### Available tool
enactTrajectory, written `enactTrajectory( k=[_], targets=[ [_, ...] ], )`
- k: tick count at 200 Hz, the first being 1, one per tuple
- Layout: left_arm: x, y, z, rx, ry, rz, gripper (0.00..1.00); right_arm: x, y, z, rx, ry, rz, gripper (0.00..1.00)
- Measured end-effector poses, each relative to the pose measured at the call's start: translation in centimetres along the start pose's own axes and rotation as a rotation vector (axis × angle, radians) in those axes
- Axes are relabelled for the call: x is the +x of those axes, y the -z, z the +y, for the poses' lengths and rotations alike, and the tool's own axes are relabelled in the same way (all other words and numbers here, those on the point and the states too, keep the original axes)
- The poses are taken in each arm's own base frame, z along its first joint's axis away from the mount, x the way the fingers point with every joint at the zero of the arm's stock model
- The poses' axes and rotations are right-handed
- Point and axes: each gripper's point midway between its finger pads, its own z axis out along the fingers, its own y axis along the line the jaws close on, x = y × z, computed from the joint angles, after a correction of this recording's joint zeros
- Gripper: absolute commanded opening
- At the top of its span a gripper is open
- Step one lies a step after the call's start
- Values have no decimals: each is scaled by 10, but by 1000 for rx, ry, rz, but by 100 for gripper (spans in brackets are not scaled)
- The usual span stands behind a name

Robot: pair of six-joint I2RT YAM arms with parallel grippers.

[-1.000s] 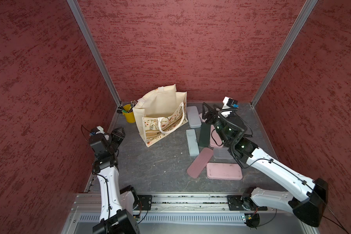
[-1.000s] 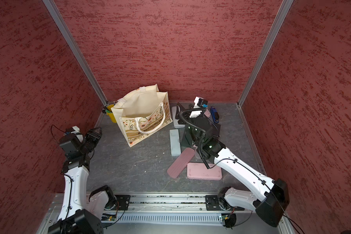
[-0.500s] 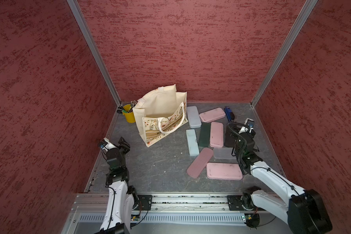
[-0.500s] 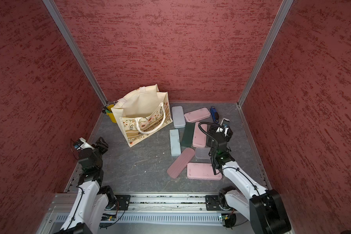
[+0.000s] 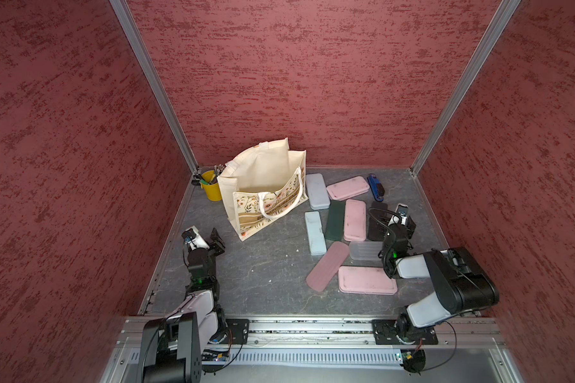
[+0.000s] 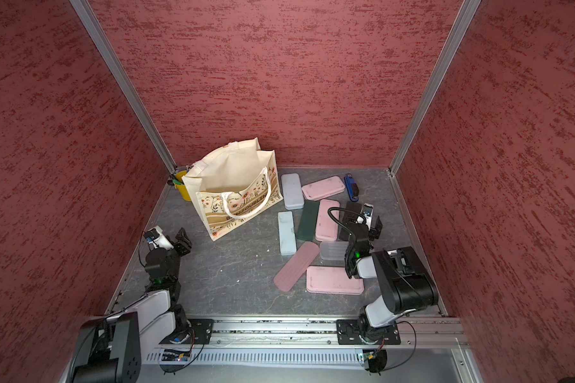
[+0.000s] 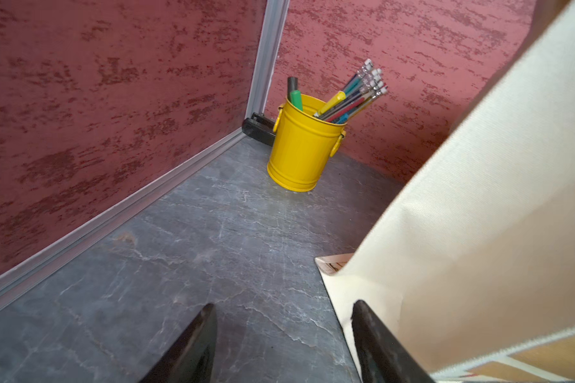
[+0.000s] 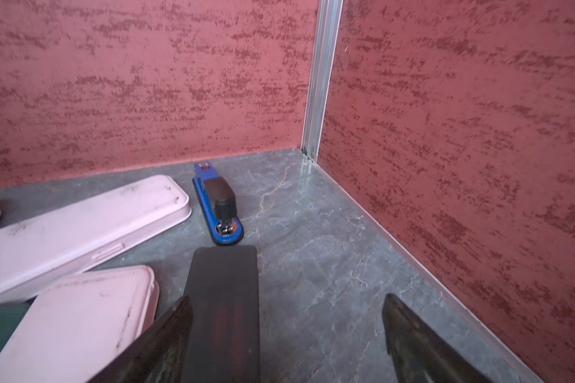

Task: Take out the pencil case from the canvas bag
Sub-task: Reset both arms

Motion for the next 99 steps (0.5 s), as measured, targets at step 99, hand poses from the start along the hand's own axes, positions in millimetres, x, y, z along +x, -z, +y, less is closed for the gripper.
enactTrajectory(
  k=[99],
  targets=[
    [26, -43, -48, 249, -126, 57, 79, -13, 28, -2, -172, -94, -147, 99]
  ],
)
